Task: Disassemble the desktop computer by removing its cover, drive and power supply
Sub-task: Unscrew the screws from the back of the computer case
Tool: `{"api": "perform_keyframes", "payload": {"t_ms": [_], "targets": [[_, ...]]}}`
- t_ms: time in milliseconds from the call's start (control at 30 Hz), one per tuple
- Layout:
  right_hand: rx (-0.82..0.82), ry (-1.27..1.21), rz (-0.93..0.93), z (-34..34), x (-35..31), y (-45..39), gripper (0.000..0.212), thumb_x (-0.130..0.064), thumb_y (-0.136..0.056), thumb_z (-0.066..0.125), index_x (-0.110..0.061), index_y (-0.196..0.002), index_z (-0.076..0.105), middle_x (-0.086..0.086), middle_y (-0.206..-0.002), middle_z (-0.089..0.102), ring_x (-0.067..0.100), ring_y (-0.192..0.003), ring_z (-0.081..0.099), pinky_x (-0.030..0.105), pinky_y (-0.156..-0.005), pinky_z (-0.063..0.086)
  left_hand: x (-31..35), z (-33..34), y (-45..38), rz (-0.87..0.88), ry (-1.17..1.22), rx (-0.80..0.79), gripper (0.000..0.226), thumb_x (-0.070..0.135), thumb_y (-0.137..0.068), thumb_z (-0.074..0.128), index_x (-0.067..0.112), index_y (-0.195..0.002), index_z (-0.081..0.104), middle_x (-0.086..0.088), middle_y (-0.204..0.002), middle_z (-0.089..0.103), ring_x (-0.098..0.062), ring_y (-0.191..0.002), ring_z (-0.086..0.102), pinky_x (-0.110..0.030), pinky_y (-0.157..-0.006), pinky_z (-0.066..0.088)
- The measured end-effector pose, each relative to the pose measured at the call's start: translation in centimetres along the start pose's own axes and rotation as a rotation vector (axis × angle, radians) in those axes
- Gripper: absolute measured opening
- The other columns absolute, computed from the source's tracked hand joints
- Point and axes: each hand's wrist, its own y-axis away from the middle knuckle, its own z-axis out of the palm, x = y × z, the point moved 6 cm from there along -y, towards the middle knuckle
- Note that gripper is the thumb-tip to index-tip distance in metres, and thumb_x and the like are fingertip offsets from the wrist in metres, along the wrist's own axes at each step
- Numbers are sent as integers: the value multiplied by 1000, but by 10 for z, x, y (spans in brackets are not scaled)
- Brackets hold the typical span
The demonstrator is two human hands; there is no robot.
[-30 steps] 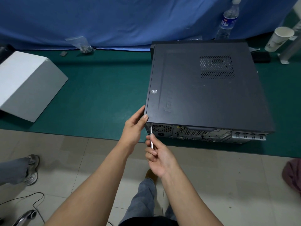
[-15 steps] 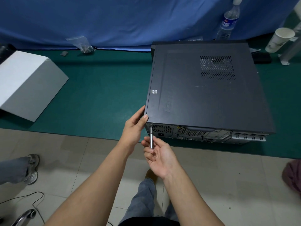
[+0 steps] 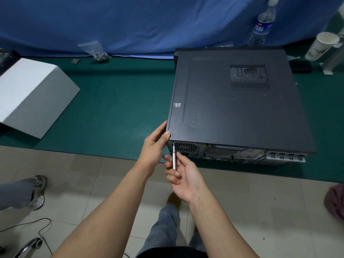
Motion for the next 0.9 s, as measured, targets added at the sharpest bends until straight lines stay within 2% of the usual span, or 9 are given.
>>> {"api": "perform_keyframes", "payload": {"t_ms": [67, 200, 333, 467, 600, 800, 900], "targets": [[-11, -23, 4, -3, 0, 1, 31, -24, -99, 39, 1, -93, 57, 5, -59, 54, 3, -38, 32, 13, -31, 20, -1, 0, 0, -3, 3, 5, 38, 15, -97, 53, 28, -132, 52, 28, -103, 66, 12, -100, 60, -7, -77, 48], [2, -11, -4, -3, -1, 2, 19, -20, -97, 48, -6, -86, 54, 4, -61, 55, 4, -40, 38, 12, -31, 24, 0, 0, 0, -3, 8, 3, 39, 14, -97, 53, 26, -134, 52, 28, -104, 65, 13, -100, 60, -7, -78, 48], [-18, 6, 0, 2, 0, 2, 12, -19, -95, 51, -13, -86, 47, 1, -58, 48, 2, -34, 28, 12, -30, 19, 2, 1, 1, 3, 4, -2, 39, 15, -97, 52, 26, -134, 51, 31, -100, 66, 15, -98, 59, -6, -79, 47], [-29, 6, 9, 2, -1, 1, 15, -22, -96, 49, -10, -87, 51, -2, -52, 42, 2, -33, 23, 13, -30, 15, 3, 1, 1, 7, 22, -2, 39, 13, -97, 52, 25, -134, 51, 28, -103, 65, 14, -98, 60, -6, -78, 48], [-47, -3, 26, -2, -2, 1, 34, -27, -100, 37, 0, -93, 58, 1, -55, 45, 3, -35, 26, 14, -30, 18, 3, 1, 2, 8, 33, 4, 38, 15, -97, 53, 27, -133, 52, 25, -106, 65, 12, -99, 61, -7, -78, 48], [14, -16, -10, -2, -2, 0, 24, -22, -97, 47, -5, -83, 54, 2, -59, 47, 4, -36, 32, 12, -30, 20, 3, 0, 2, -6, 45, 4, 37, 16, -96, 54, 29, -131, 53, 23, -110, 64, 10, -102, 60, -9, -84, 49], [54, 5, -33, -4, -4, 1, 21, -20, -96, 51, -5, -81, 54, 1, -60, 46, 3, -36, 32, 12, -29, 20, 0, -3, 3, -47, 90, 23, 35, 16, -95, 56, 24, -129, 57, 16, -115, 66, 3, -107, 61, -17, -90, 49]]}}
